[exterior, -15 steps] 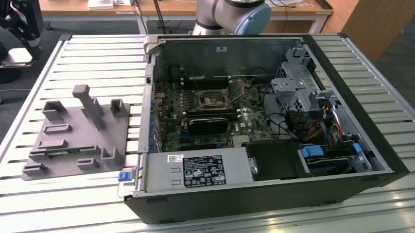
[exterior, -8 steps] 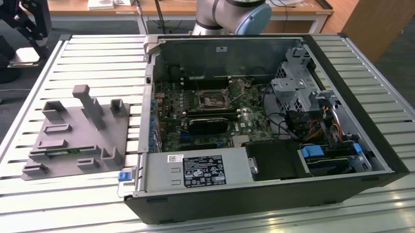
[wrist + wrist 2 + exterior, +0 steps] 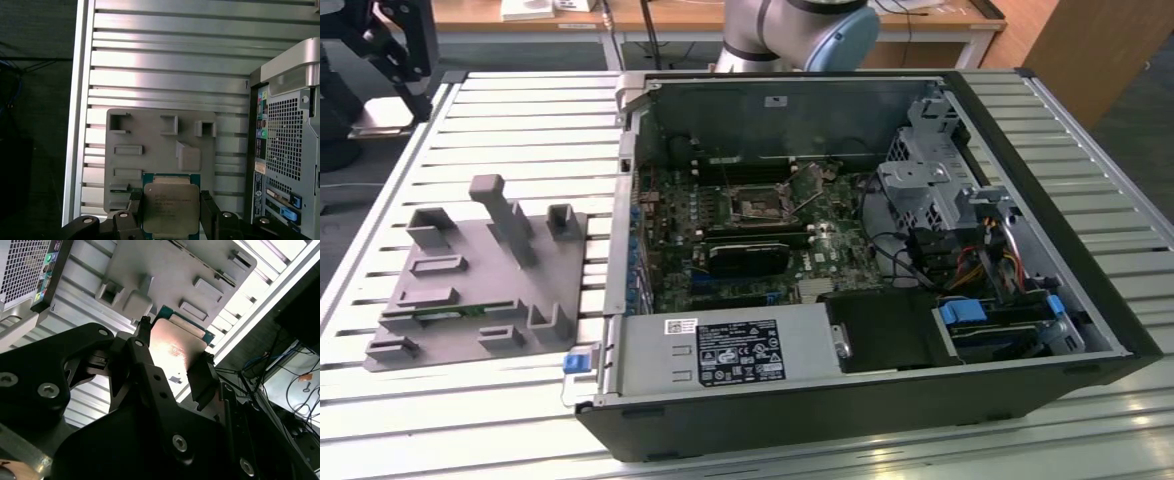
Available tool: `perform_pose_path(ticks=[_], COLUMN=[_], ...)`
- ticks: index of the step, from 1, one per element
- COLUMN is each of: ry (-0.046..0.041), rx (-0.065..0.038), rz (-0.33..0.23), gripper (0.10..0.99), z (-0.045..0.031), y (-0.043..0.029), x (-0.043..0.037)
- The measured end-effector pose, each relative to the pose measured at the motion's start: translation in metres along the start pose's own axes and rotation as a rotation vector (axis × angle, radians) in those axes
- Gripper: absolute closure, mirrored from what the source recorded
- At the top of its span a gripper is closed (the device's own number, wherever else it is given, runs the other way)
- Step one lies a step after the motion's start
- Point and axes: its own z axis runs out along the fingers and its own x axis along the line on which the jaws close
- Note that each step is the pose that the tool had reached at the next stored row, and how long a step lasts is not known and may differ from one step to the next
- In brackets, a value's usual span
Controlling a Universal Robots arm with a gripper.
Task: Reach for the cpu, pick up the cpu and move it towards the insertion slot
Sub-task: 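Pick up the cpu and move it towards the insertion slot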
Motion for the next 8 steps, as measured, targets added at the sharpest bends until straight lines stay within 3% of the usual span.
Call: perform_pose_path(ticks=[8], ry=[0.0005], rx=[0.000], rz=[0.000], gripper=[0.541], z=[-0.0003], y=[-0.0003], x=[-0.0077])
